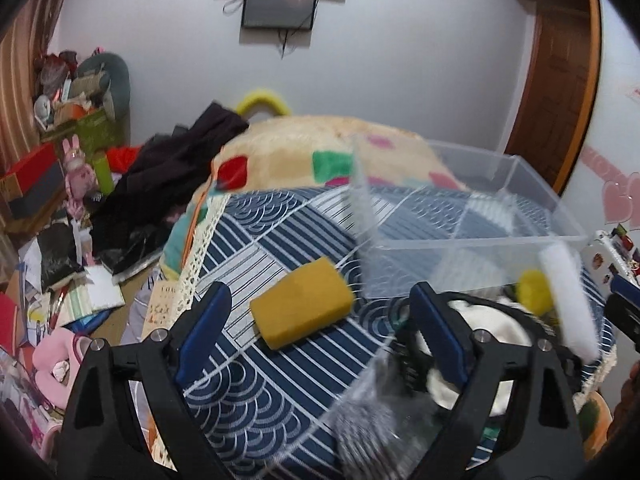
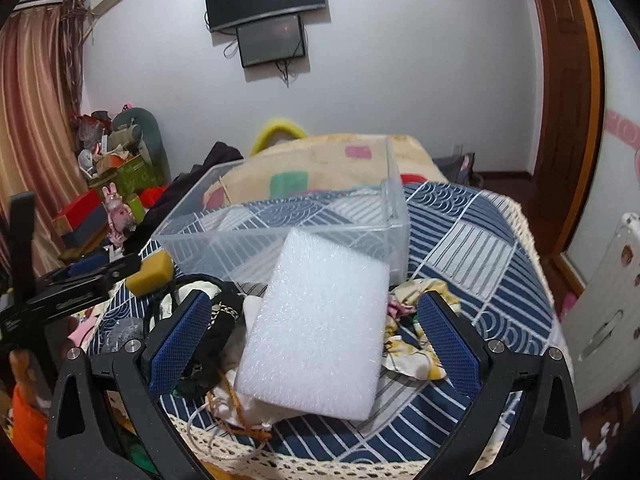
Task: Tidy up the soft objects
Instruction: 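Grasp the yellow sponge with the left tool while the right tool grasps the white foam block, then lower the sponge into the clear box with the left tool while the right tool places the foam block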
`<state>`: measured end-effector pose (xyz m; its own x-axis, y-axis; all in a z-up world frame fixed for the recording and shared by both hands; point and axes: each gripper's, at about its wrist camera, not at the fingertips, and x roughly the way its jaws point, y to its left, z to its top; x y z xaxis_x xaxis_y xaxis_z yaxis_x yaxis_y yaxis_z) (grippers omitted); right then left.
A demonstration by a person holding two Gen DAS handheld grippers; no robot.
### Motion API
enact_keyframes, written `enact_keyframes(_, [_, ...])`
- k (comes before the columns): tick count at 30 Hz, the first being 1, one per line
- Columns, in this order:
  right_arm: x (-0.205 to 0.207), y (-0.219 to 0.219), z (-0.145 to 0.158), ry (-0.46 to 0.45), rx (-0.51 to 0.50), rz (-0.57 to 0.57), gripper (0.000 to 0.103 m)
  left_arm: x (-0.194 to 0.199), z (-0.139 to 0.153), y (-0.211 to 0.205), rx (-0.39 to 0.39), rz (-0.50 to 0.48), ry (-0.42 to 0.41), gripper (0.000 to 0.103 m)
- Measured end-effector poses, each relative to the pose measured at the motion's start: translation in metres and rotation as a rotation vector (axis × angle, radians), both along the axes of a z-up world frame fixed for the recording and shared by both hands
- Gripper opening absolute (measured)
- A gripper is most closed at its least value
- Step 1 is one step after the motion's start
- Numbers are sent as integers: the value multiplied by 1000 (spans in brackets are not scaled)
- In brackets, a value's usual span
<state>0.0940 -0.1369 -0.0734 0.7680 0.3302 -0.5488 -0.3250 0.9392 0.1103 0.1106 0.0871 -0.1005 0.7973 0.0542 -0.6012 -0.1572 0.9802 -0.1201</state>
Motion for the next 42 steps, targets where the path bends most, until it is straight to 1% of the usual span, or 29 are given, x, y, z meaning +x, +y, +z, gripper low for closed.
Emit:
enact_keyframes(4, [10, 1, -9, 36, -2, -7, 103, 25, -20, 13, -17, 26, 68, 92])
enact_keyframes(8, [19, -2, -21, 93, 15, -12, 103, 34, -32, 16, -48, 40, 109, 92])
enact_keyframes(9, [20, -1, -24, 105, 21, -12, 101, 35, -35, 16, -44, 49, 115, 88])
enact_keyframes(10, [22, -3, -26, 120, 29, -10, 96, 36, -38, 16, -34, 59, 119, 80])
enact_keyframes(11, [24, -5, -29, 141, 43, -8, 93, 36, -41, 16, -32, 54, 128, 75])
enact_keyframes(12, [25, -8, -32, 163, 61, -3, 87, 37, -43, 16, -39, 46, 138, 68])
enact_keyframes(13, [26, -7, -32, 176, 73, 0, 83, 37, -45, 17, -54, 31, 149, 68])
enact_keyframes(15, [24, -12, -33, 191, 102, 2, 83, 35, -45, 17, -59, 31, 140, 66])
enact_keyframes(19, [14, -14, -27, 160, 77, -3, 83, 25, -44, 13, -35, 37, 127, 65])
enact_keyframes(22, [2, -13, -17, 113, 50, -7, 83, 15, -40, 10, -34, 38, 114, 65])
enact_keyframes(27, [0, -15, -3, 52, 43, -14, 83, -4, -15, 5, -23, 33, 45, 65])
enact_keyframes(30, [1, -14, 8, 16, 28, -20, 83, -13, 4, -4, 6, 23, -7, 65])
enact_keyframes(33, [5, -15, 19, -13, 17, -22, 83, -18, 22, -11, 14, -7, -54, 65])
enact_keyframes(38, [15, -16, 38, -65, 9, -16, 83, -14, 45, -27, 39, -57, -109, 65])
enact_keyframes(42, [27, -10, 50, -101, -12, -9, 83, -3, 60, -37, 55, -100, -132, 65])
